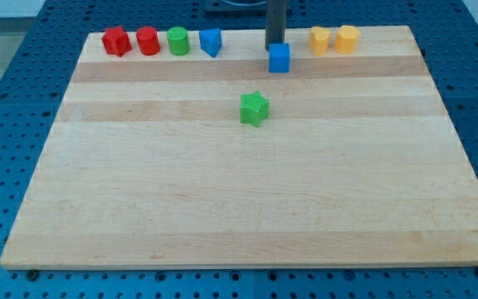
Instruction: Move the blue cube to the center
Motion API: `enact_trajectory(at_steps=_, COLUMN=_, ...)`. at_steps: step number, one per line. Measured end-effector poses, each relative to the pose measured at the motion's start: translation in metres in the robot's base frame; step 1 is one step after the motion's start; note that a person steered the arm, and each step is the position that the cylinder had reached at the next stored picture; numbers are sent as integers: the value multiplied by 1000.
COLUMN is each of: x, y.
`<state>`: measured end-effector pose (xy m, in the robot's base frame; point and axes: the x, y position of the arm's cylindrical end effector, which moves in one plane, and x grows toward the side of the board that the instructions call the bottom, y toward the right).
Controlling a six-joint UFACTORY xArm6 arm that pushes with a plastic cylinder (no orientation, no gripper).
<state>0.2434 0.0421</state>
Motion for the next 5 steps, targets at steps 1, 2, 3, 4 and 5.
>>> enact_trajectory(at_steps=1, x=9, y=-5)
enact_trajectory(at_steps=2, x=22, y=-7)
enact_trajectory(at_steps=3, x=25, y=-7)
enact_trajectory(at_steps=4, x=25, y=-2)
enact_trajectory(at_steps=5, x=31, y=7)
